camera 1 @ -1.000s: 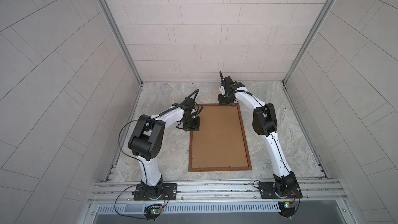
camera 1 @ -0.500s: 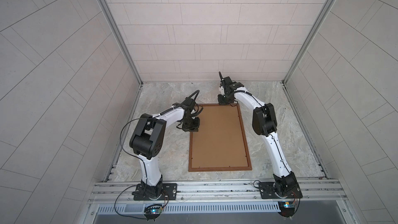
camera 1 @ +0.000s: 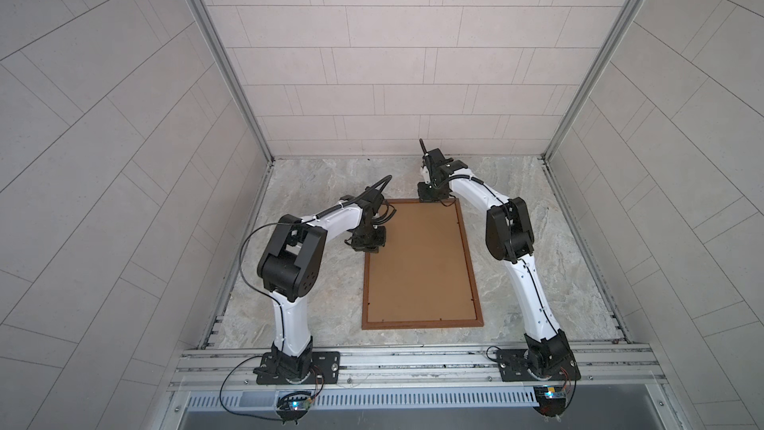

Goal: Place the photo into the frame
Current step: 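Press the cardboard down with the left gripper while the right presses the far edge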

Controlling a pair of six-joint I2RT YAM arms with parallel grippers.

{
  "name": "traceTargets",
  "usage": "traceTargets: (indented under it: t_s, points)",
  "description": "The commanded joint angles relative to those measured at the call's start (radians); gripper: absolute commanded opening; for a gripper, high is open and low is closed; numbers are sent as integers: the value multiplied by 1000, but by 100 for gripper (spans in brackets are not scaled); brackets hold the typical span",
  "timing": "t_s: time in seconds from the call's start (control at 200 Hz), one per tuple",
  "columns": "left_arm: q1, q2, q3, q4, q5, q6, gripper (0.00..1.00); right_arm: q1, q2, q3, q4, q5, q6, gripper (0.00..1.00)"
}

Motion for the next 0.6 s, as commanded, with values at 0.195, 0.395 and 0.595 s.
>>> traceTargets:
  t_s: [0.195, 0.395, 0.595]
  points:
    - [-8, 77, -66, 49, 0, -89, 0, 29, -7, -137, -84, 18, 22, 0]
    - [-7, 90, -67, 62, 4, -107, 0, 30, -17, -183, -67, 11, 26, 0]
    - [-7, 90, -73, 68, 4, -106, 0, 36, -38, -234, -44, 2, 25, 0]
